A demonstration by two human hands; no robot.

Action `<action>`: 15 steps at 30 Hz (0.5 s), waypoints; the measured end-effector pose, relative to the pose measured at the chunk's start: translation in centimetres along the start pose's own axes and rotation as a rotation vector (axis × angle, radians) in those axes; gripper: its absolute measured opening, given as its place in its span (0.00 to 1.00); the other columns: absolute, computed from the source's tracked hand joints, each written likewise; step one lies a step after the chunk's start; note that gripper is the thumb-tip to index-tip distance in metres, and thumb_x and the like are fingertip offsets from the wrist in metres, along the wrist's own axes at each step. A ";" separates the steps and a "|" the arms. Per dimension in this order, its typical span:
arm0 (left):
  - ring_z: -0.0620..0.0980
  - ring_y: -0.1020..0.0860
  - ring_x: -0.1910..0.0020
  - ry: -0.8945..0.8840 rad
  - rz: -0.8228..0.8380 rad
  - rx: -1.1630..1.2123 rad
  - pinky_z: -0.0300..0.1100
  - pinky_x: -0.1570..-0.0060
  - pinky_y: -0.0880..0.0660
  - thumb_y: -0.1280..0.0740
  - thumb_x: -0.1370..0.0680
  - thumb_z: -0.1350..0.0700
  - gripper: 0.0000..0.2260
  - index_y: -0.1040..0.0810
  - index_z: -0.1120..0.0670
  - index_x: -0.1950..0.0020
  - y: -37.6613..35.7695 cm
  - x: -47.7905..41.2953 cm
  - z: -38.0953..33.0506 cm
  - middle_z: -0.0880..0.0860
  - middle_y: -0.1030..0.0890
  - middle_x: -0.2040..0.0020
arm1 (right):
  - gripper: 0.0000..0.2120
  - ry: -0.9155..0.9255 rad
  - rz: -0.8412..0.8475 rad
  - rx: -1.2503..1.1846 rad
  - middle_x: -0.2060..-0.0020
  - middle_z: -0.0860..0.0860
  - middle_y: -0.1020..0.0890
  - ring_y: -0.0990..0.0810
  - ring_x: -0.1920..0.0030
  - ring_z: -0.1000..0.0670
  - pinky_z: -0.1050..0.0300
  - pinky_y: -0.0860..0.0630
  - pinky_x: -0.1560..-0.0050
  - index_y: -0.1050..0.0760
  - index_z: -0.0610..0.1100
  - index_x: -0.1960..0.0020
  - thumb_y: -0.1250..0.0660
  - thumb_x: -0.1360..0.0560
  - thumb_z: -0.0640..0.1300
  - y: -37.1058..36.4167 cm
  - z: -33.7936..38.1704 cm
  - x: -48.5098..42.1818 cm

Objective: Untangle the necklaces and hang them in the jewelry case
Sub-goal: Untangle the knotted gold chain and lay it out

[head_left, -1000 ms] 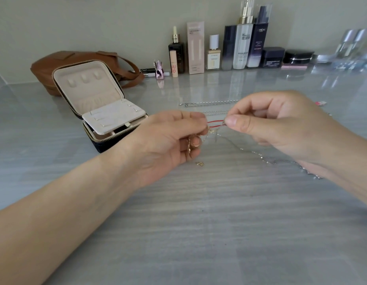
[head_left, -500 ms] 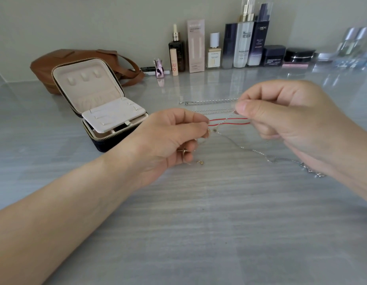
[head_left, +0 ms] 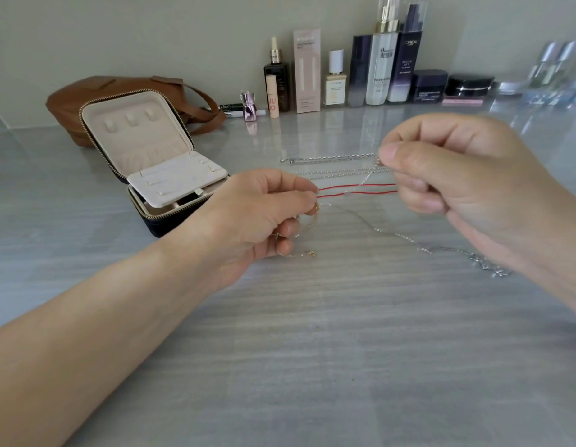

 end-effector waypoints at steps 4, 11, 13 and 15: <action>0.43 0.35 0.78 -0.046 -0.076 0.046 0.33 0.79 0.36 0.36 0.25 0.65 0.05 0.24 0.56 0.57 1.1 -0.1 -0.9 0.50 0.24 0.69 | 0.03 -0.023 0.090 0.106 0.77 0.52 0.26 0.29 0.74 0.56 0.66 0.31 0.72 0.21 0.46 0.67 0.30 0.34 0.42 -0.8 -0.6 0.0; 0.43 0.35 0.77 -0.065 -0.134 0.087 0.31 0.79 0.40 0.36 0.25 0.63 0.05 0.24 0.54 0.57 2.2 -0.2 -1.5 0.47 0.24 0.72 | 0.07 -0.075 0.091 0.256 0.66 0.50 0.16 0.23 0.65 0.58 0.62 0.27 0.56 0.17 0.49 0.65 0.26 0.40 0.51 -0.6 -1.4 -0.1; 0.43 0.35 0.76 -0.064 -0.110 0.043 0.32 0.79 0.40 0.35 0.25 0.63 0.05 0.24 0.54 0.57 2.0 -0.4 -1.4 0.48 0.23 0.70 | 0.12 -0.103 0.145 0.318 0.66 0.53 0.16 0.21 0.64 0.59 0.60 0.25 0.54 0.17 0.53 0.64 0.28 0.45 0.56 -1.1 -1.9 0.0; 0.43 0.34 0.76 -0.108 -0.114 -0.111 0.32 0.78 0.38 0.34 0.25 0.63 0.05 0.24 0.53 0.57 2.1 -0.7 -1.5 0.49 0.23 0.67 | 0.13 -0.135 0.208 0.354 0.63 0.56 0.15 0.18 0.60 0.59 0.57 0.24 0.48 0.17 0.54 0.64 0.29 0.46 0.57 -1.7 -2.5 0.1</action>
Point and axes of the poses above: each hand's wrist, its own x-axis away from the middle knuckle, its own y-axis out of the back of the hand, z = x × y, the point moved 10 cm from there along -x, towards the middle knuckle
